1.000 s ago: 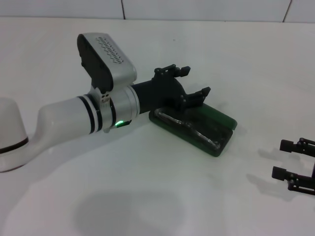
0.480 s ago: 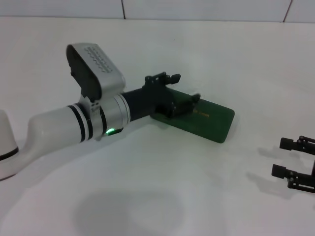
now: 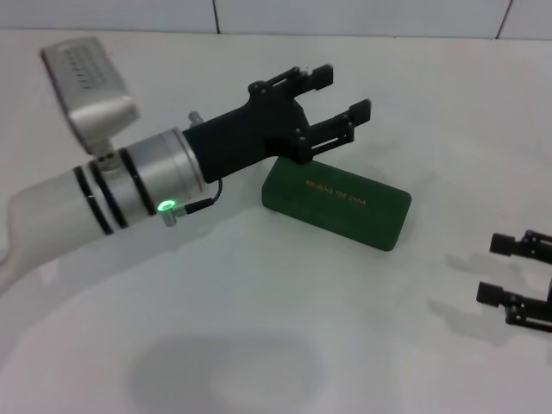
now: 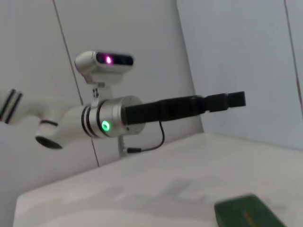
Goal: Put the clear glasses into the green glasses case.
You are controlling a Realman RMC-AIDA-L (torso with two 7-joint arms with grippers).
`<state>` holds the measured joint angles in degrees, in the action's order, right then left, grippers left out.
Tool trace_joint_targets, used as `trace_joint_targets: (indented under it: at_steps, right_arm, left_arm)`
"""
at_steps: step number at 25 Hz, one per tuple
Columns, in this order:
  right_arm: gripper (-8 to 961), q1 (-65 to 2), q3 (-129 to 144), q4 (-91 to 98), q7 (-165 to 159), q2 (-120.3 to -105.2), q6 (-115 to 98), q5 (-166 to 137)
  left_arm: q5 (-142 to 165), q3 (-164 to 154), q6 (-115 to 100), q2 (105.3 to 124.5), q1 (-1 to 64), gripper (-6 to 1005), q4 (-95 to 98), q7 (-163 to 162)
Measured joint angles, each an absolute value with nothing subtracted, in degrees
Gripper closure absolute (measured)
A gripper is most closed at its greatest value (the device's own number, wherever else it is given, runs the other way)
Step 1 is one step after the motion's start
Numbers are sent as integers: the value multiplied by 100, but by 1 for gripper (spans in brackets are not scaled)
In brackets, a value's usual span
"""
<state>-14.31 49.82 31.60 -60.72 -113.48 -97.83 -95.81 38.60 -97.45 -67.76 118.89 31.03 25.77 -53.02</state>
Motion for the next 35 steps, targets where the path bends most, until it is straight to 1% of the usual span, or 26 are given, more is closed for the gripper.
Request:
trace_joint_targets:
  at_steps: [2,4,5,7,10,13,15,17,21,24,35]
  right_arm:
    - [229,-1440,4978,3184,-6018,-11352,-9928,-9426]
    - [229,-1463,4975,3189,-5901,-11352,-10146,-9221]
    - [229,-1477,4975,3191,-5841,-11350,-10252,-9140]
    - [229,-1554,4974,3245,-5709,-11332,-10640,-9025]
    - [229,-1683,4975,3440,-5684,-11284,-11153,-9010]
    - [229,-1824,4974,3554,-5677,-11213,-11545,-9022]
    - [229,-1894,4974,3556,-5672,-11192,-11627,-9026]
    - [229,-1929,4991,3535,-5649,-11195,-11547,-9035]
    - [229,-2004,5041,3493,-5561,-11283,-11266,-9162]
    - [229,-2074,5036,3496,-5537,-11368,-11206,-9306]
    - [229,-2087,5038,3484,-5508,-11443,-11119,-9334]
  left_arm:
    - [3920,-9740,-7224,11802,3102,255,2575,-5439]
    - [4103,-9738,-7719,11653,3105,255,2575,-5571]
    - [4277,-9733,-8081,11545,3103,255,2575,-5607]
    - [4474,-9732,-8476,11424,3073,255,2576,-5597]
    - [4821,-9729,-8946,11214,2910,255,2606,-5476]
    - [5109,-9727,-9182,11079,2724,255,2609,-5275]
    - [5198,-9723,-9216,11059,2615,255,2603,-5168]
    - [5295,-9702,-9234,11081,2494,255,2603,-5000]
    - [5368,-9642,-9269,11148,2316,255,2595,-4827]
    - [5376,-9605,-9290,11156,2255,255,2590,-4829]
    - [5415,-9588,-9302,11174,2192,255,2584,-4823]
